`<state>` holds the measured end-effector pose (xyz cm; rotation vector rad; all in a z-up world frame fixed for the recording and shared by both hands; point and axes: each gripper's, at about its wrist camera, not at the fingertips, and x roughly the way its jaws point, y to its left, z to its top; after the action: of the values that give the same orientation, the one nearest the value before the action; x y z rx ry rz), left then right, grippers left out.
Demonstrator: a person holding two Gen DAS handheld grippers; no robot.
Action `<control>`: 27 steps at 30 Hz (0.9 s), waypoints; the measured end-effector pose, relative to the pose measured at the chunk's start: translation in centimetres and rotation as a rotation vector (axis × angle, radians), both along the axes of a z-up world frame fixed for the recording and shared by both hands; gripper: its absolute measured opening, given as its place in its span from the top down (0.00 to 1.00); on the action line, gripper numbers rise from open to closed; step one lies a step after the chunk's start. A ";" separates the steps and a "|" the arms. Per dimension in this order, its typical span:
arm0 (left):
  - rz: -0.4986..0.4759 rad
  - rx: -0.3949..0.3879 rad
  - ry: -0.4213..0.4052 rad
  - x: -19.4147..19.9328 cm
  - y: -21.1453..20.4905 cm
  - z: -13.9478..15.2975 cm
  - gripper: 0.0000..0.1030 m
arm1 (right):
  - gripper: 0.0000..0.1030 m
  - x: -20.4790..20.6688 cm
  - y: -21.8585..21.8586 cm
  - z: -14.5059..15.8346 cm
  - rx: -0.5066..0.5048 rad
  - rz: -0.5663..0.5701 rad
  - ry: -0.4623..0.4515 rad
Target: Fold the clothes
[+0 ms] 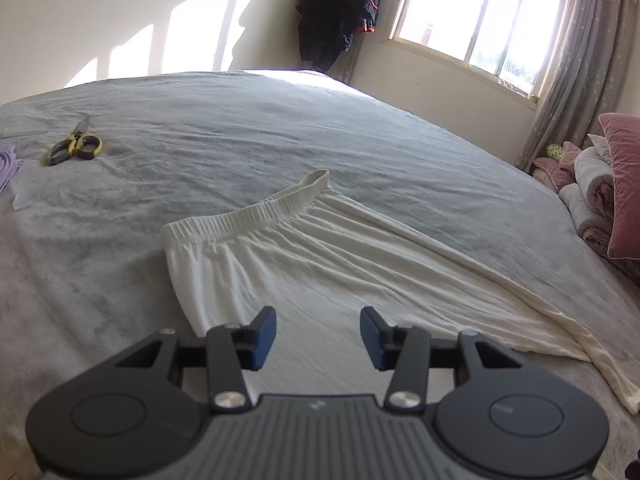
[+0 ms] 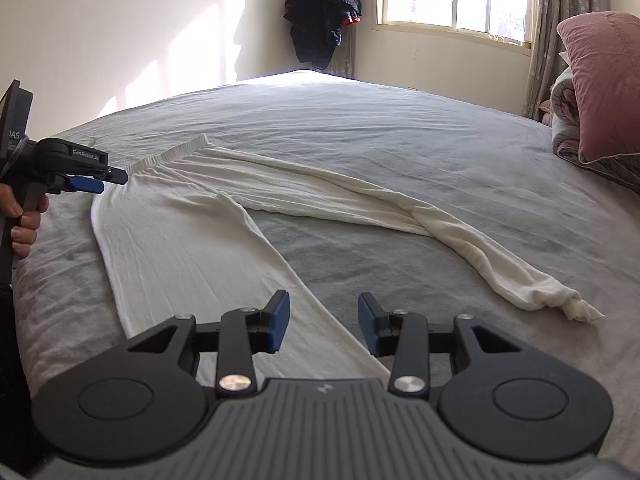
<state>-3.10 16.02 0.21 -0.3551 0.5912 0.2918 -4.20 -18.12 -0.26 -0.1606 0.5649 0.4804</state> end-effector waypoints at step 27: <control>-0.849 0.153 0.035 17.0 -28.1 -0.7 0.51 | 0.99 15.0 -13.9 -2.3 -0.041 -0.144 -0.019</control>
<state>13.90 -12.06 -0.49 0.0676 0.6977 -0.4719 10.76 -31.98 -2.58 -0.1620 0.5638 0.3278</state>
